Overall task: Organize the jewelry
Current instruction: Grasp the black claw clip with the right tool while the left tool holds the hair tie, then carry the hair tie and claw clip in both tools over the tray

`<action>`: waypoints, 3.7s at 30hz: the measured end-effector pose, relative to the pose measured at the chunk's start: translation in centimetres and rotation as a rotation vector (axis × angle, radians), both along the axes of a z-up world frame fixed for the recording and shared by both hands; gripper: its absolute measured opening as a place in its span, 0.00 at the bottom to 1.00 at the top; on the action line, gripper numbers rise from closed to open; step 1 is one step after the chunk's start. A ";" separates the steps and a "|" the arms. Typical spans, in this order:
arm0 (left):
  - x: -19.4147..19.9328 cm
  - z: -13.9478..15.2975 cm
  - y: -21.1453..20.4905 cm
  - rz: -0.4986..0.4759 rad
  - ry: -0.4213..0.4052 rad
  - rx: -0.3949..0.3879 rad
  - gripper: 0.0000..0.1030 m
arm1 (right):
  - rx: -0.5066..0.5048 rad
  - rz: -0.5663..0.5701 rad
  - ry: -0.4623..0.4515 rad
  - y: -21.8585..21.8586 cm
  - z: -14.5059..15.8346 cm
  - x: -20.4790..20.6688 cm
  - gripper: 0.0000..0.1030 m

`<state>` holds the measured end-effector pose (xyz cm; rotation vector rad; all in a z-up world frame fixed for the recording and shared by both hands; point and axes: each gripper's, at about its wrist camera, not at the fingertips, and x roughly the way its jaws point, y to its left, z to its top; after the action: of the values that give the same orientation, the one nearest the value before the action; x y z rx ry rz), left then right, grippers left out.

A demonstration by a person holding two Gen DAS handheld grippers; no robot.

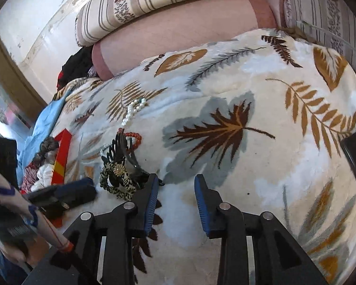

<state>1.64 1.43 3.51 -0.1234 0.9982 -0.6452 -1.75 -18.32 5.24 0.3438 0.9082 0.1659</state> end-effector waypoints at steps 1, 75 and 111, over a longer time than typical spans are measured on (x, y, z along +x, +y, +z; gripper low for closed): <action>0.0 -0.4 -0.6 0.002 0.000 0.017 0.37 | 0.000 -0.007 -0.003 0.0 0.1 -0.1 0.33; -3.3 8.5 7.9 0.290 -0.422 0.070 0.06 | -0.046 0.252 -0.207 7.5 3.6 0.0 0.34; -10.4 5.7 26.2 0.853 -0.358 0.381 0.06 | -0.090 0.629 -0.220 31.3 5.5 -4.4 0.34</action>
<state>-8.76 27.64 9.18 -0.0814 0.6169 0.3012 -6.18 12.98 10.78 -0.0553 0.7779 0.7248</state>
